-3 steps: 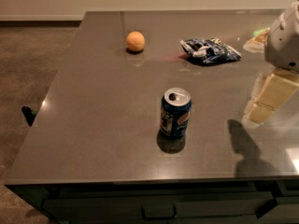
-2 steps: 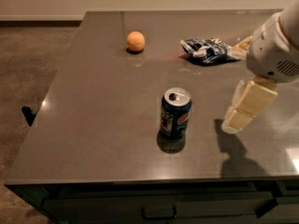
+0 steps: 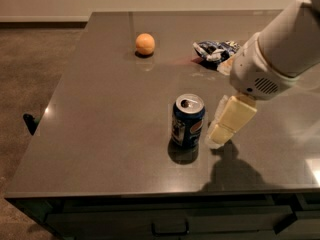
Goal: Move pepsi can near orange
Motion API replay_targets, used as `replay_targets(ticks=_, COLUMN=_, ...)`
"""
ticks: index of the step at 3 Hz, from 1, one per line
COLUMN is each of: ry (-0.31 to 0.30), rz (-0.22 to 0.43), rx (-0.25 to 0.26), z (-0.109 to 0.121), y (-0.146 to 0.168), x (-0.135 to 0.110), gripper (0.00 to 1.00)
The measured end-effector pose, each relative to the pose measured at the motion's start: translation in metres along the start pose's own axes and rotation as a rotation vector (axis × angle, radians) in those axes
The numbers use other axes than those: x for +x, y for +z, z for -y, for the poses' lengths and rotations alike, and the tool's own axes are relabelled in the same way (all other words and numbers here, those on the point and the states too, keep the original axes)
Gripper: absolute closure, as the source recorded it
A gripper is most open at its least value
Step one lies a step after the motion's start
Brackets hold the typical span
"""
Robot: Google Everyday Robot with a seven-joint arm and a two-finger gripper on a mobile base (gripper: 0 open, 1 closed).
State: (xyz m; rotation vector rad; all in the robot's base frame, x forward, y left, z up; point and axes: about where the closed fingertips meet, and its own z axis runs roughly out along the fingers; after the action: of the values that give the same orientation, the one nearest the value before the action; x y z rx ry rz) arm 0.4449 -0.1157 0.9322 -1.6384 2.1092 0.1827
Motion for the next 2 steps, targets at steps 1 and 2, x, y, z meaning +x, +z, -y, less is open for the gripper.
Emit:
replay_targets(ticks=1, ry=0.021, rz=0.049, rx=-0.025, z=-0.005, y=0.013, x=-0.012, gripper=0.0)
replay_targets(ticks=2, ry=0.034, rz=0.098, rx=-0.037, z=-0.012, y=0.026, x=-0.026, gripper=0.0)
